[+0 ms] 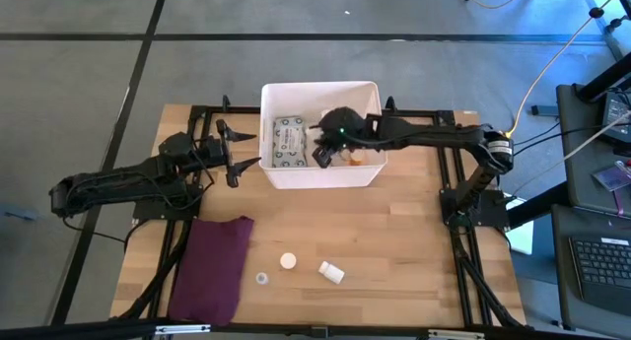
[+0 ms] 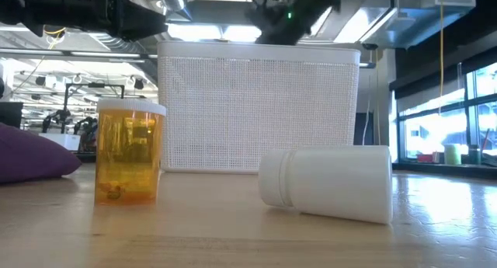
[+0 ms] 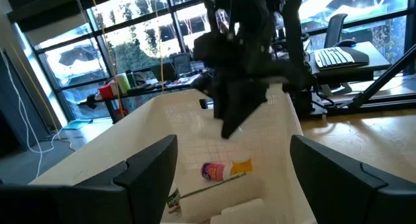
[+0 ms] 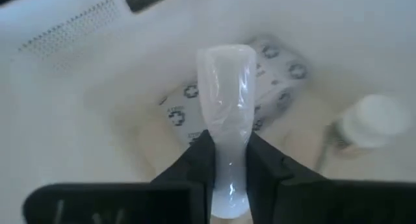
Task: Pick & place medical supplies in basket/bin
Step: Put the white rolled gauze into the white bin, then put the white pill bottle into the white bin
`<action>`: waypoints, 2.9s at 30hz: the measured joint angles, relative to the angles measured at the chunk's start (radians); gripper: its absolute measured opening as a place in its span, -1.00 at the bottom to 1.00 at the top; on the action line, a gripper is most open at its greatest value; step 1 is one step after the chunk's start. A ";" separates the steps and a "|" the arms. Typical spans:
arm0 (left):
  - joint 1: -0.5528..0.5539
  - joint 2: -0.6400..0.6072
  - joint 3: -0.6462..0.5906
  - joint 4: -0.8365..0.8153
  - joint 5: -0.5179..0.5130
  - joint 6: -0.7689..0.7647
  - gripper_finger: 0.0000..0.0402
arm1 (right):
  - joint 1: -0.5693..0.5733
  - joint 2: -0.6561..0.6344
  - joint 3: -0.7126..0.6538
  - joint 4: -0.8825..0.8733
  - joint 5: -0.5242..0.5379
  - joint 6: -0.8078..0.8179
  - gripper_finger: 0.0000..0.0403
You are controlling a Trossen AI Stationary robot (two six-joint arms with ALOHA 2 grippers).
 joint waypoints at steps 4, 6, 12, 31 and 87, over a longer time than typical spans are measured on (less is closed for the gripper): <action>0.000 0.000 0.000 -0.006 0.000 0.000 0.45 | -0.019 -0.001 -0.139 0.178 -0.016 0.087 -0.70; 0.000 0.000 0.000 -0.006 0.000 0.000 0.45 | -0.027 -0.002 -0.195 0.209 -0.030 0.120 -0.70; 0.000 0.000 0.000 -0.006 0.000 0.000 0.45 | -0.027 0.000 -0.311 0.292 -0.037 0.226 -0.70; 0.000 0.000 0.000 -0.006 0.000 0.000 0.45 | -0.029 0.001 -0.362 0.354 -0.044 0.169 -0.66; 0.000 0.000 0.000 -0.013 -0.001 0.000 0.45 | 0.332 -0.137 0.096 0.047 -0.229 -0.237 -0.05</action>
